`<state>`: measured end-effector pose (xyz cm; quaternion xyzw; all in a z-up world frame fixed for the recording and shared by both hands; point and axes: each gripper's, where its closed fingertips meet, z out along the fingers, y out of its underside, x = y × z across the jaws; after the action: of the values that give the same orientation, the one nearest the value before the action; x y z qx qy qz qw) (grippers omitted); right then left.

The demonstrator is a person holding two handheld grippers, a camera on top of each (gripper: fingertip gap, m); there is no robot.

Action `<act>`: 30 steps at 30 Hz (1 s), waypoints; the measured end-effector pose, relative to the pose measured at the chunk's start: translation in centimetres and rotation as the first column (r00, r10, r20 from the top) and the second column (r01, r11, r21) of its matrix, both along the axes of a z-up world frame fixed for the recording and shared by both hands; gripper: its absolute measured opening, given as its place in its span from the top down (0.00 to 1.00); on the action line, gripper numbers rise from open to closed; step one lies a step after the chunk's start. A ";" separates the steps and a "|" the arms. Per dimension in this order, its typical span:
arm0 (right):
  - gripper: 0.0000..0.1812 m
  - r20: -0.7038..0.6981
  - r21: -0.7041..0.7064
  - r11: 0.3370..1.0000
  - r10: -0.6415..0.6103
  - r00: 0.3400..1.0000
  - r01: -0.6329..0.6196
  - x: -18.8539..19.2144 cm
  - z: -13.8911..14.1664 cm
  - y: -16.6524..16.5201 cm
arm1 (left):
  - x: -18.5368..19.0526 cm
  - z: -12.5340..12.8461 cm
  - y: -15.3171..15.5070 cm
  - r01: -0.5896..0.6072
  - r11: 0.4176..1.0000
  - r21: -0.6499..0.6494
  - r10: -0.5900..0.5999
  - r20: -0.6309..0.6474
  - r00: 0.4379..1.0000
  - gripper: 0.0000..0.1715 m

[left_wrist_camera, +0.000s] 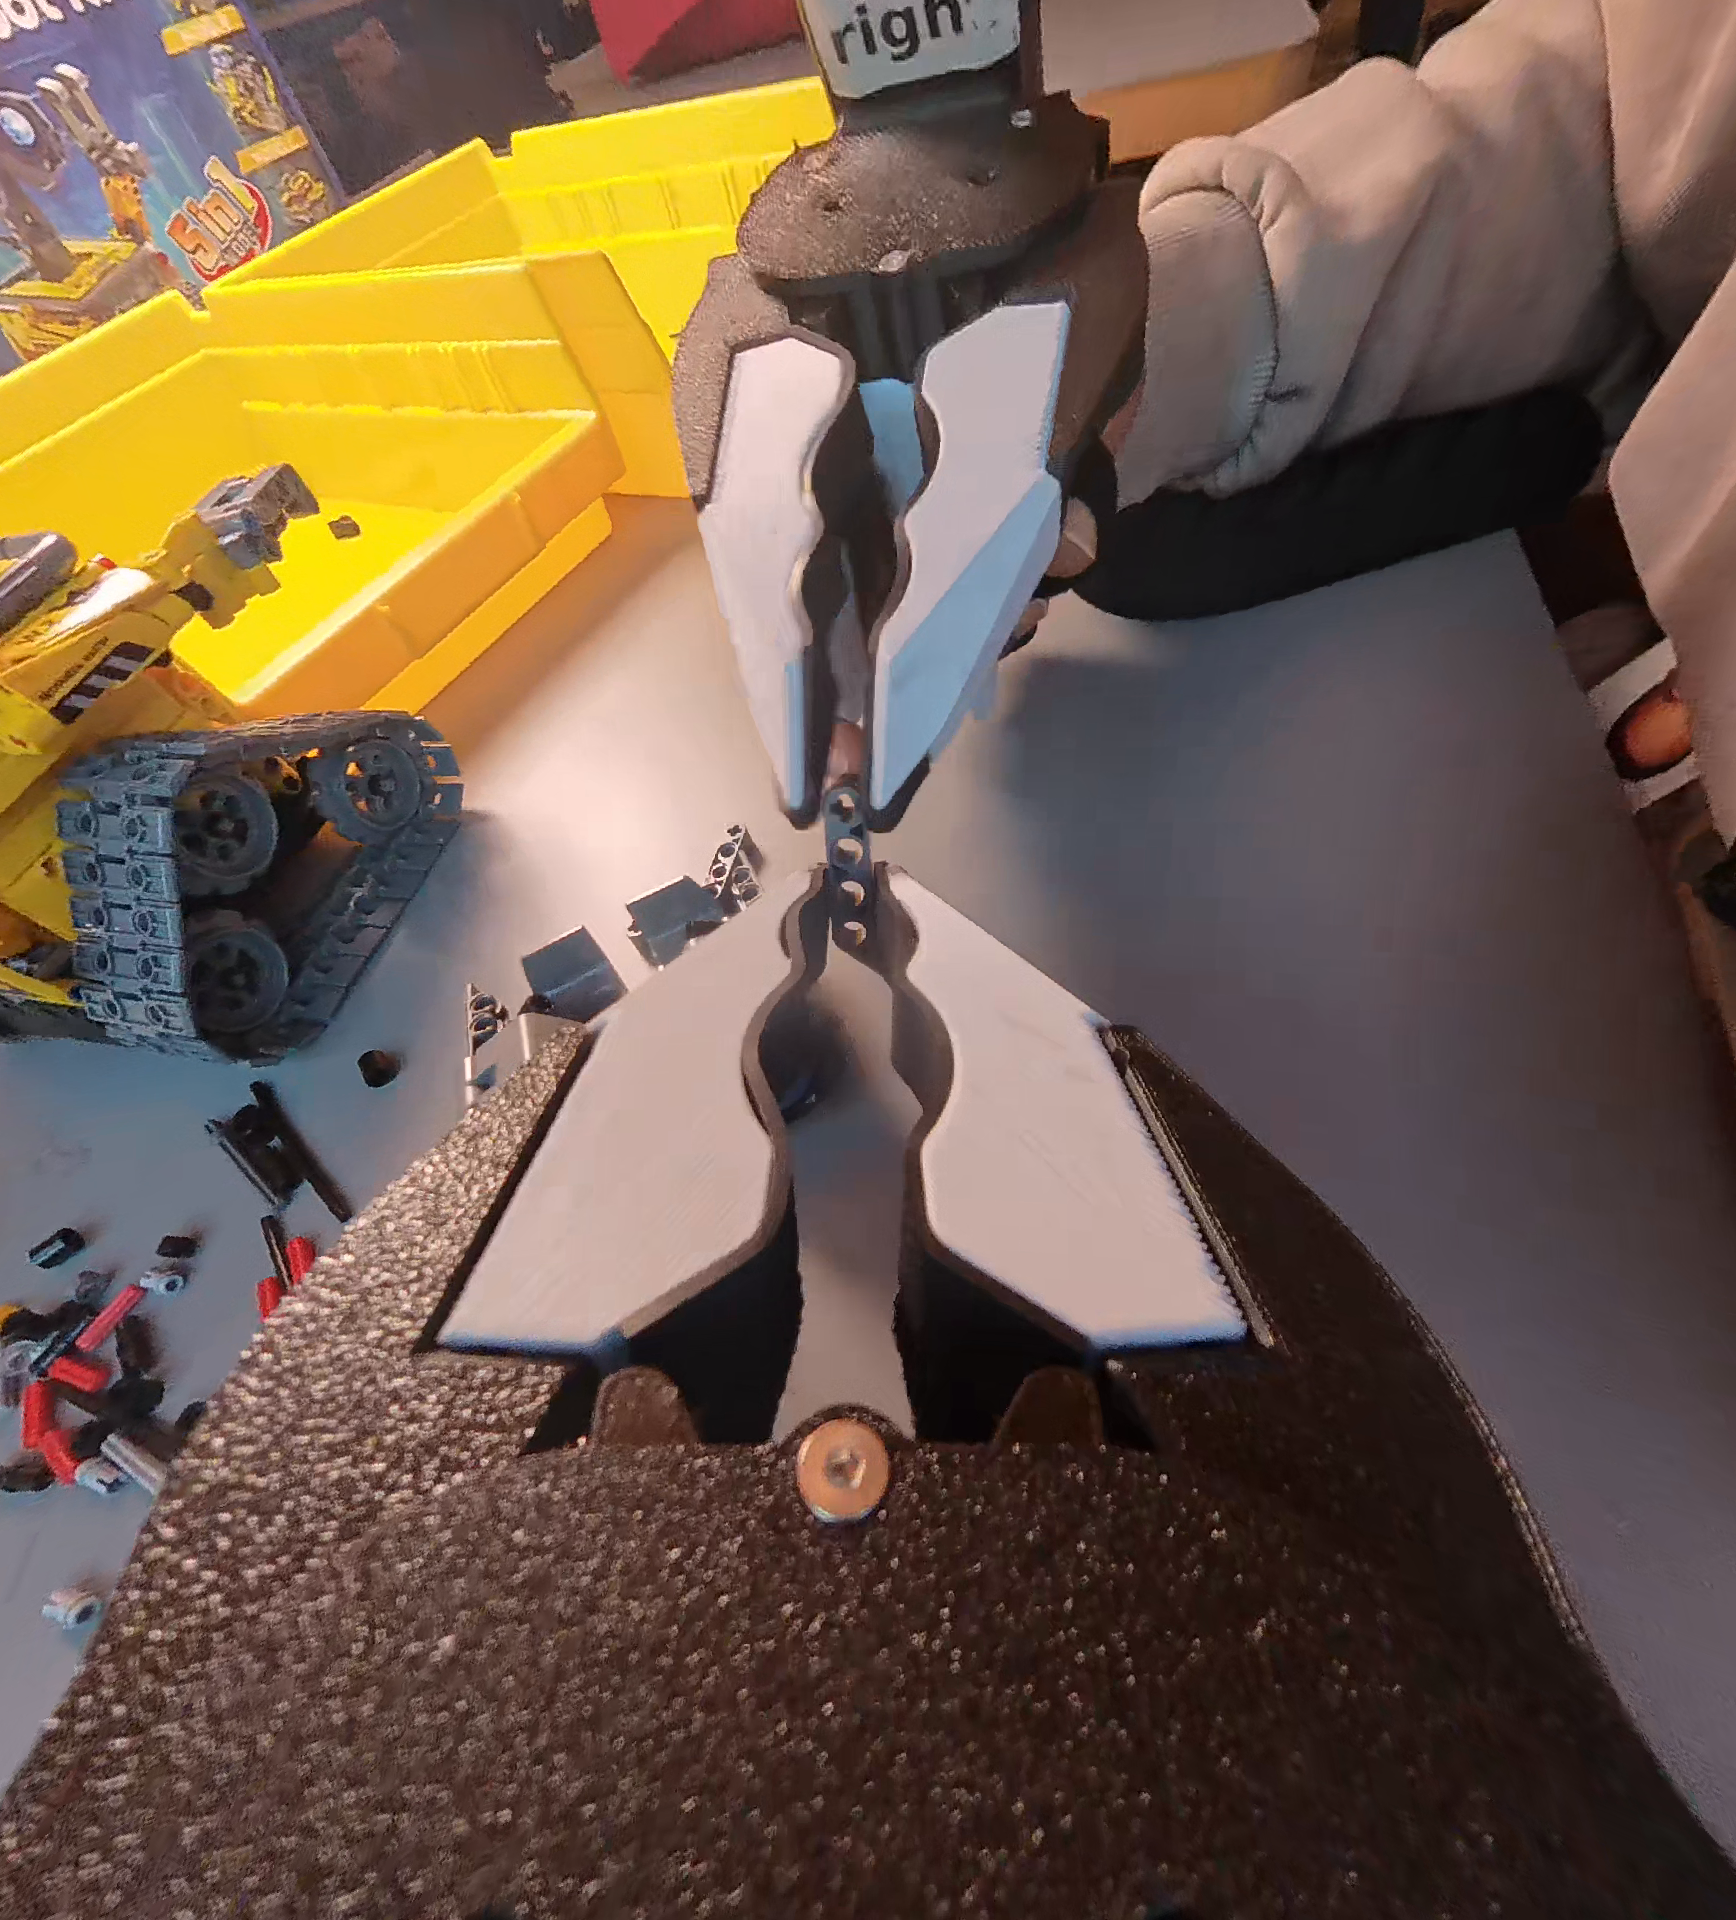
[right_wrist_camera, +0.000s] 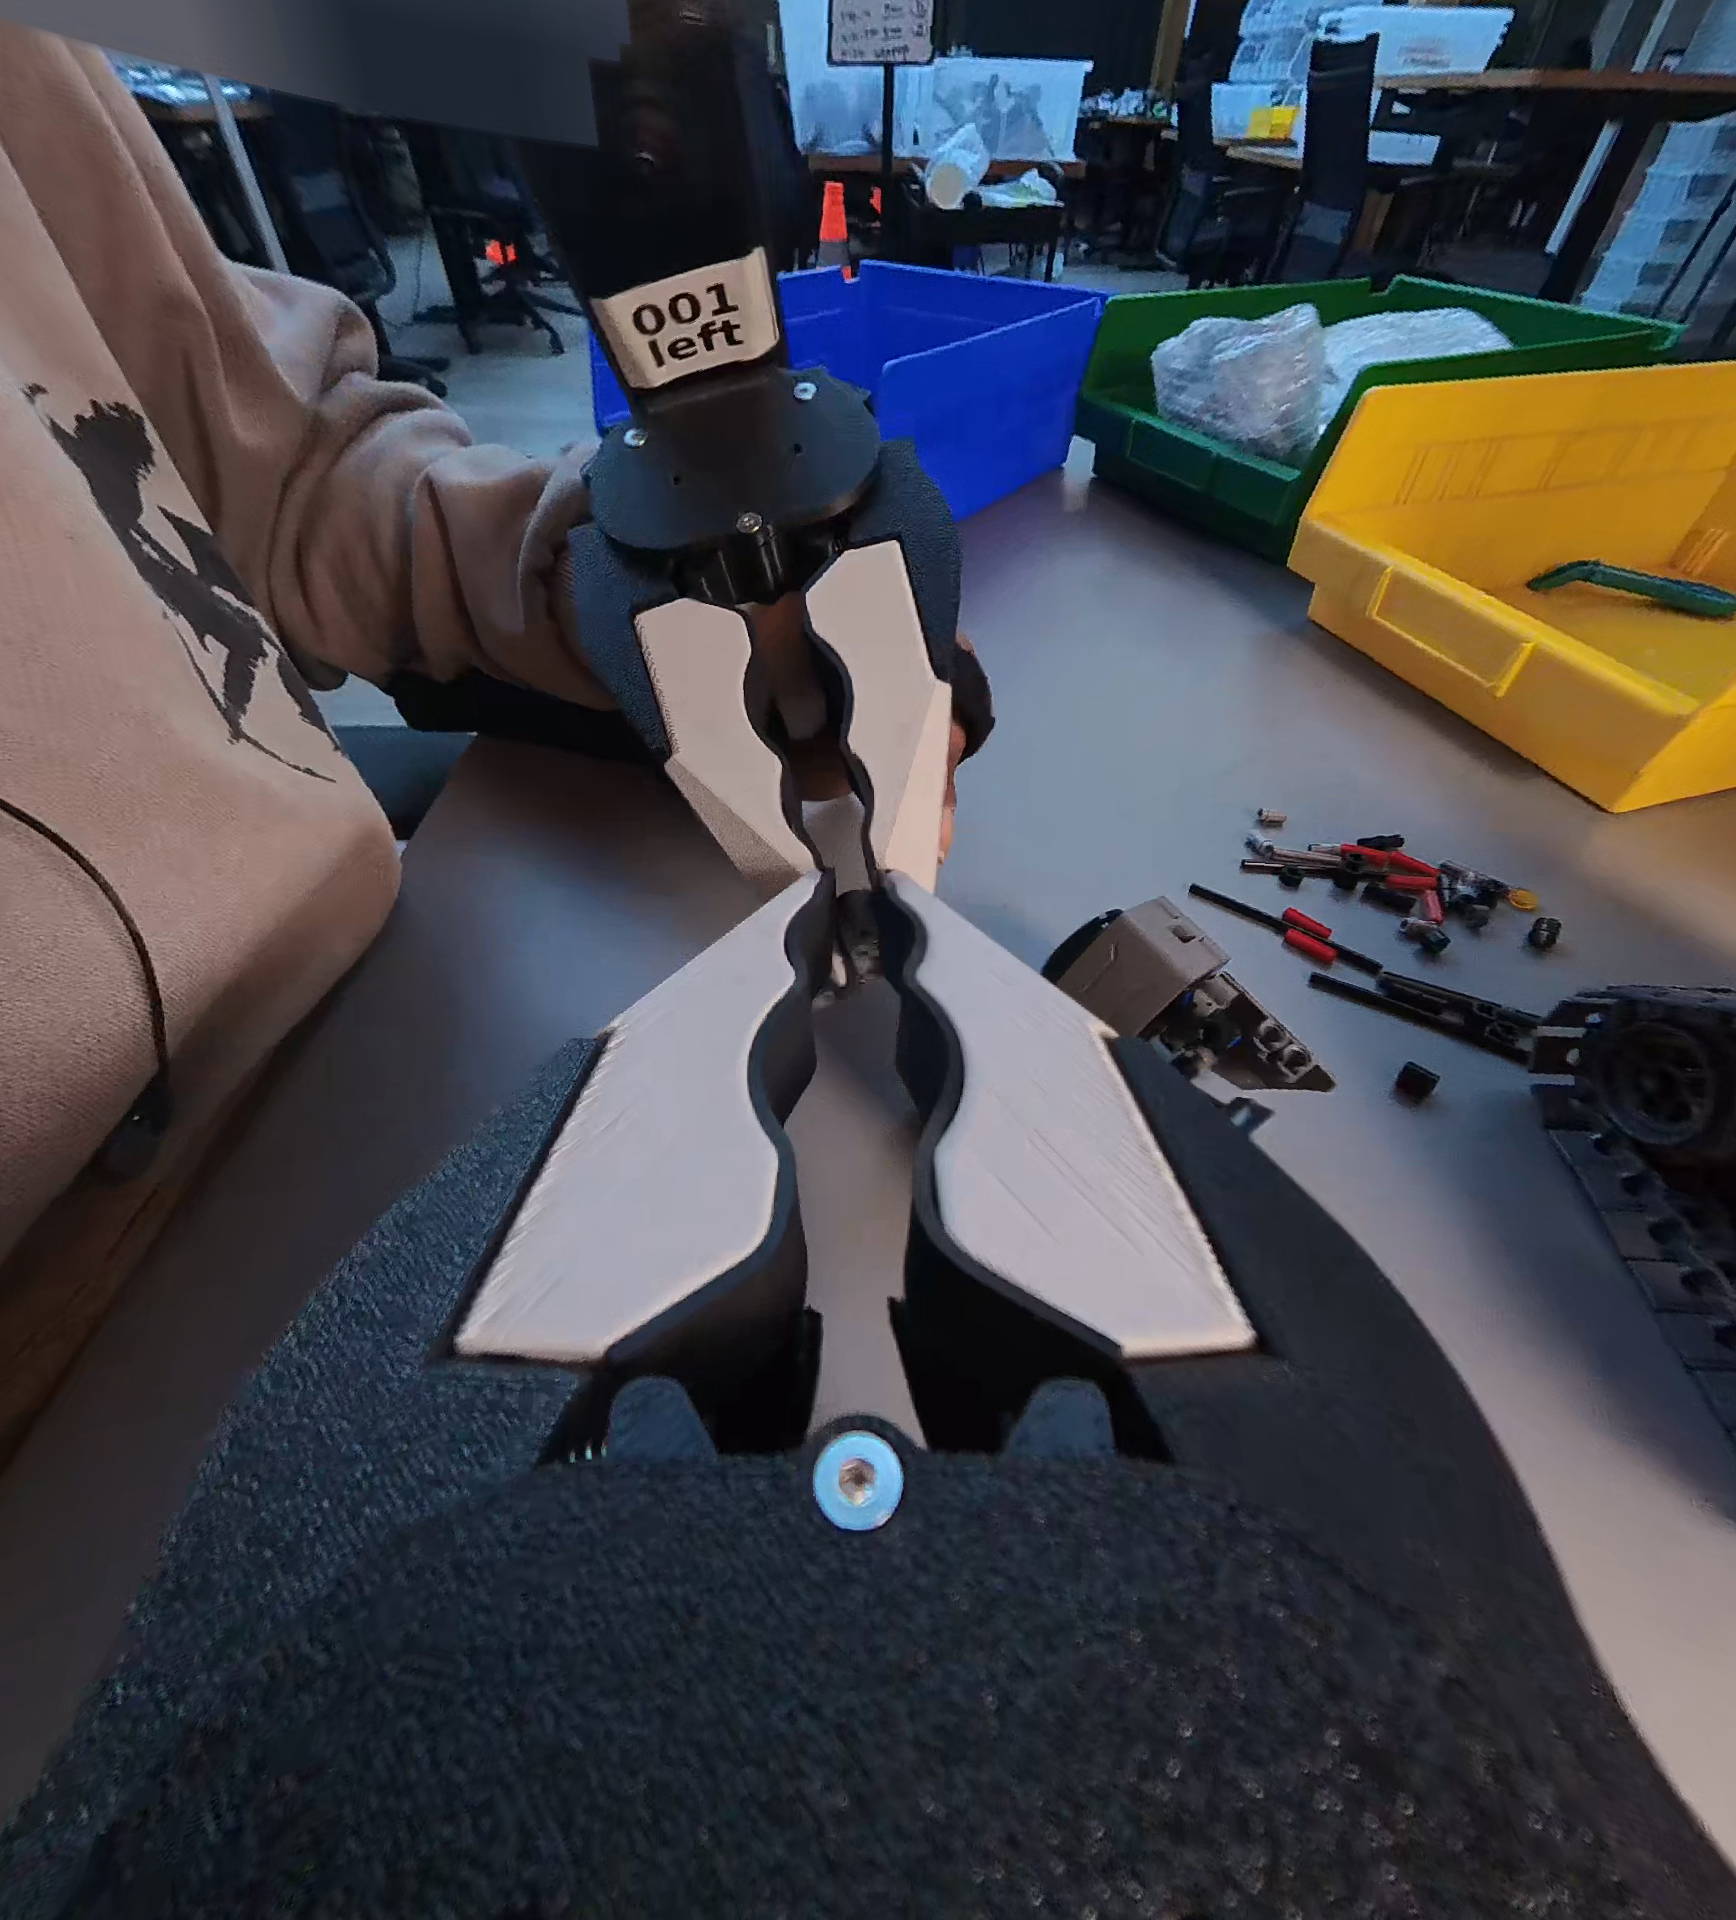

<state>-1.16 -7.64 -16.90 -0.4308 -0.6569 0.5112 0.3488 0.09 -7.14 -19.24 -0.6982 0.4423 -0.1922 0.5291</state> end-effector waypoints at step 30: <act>0.97 -0.233 0.001 1.000 -0.022 0.972 0.023 1.1 4.3 0.6 | -2.2 3.7 0.4 -0.034 0.999 -0.036 0.041 0.220 0.975 0.96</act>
<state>-0.04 -7.05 -12.63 -0.3748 -0.6075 0.5528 0.4300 -2.14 -6.69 -15.49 -0.6891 0.3646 -0.2655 0.5672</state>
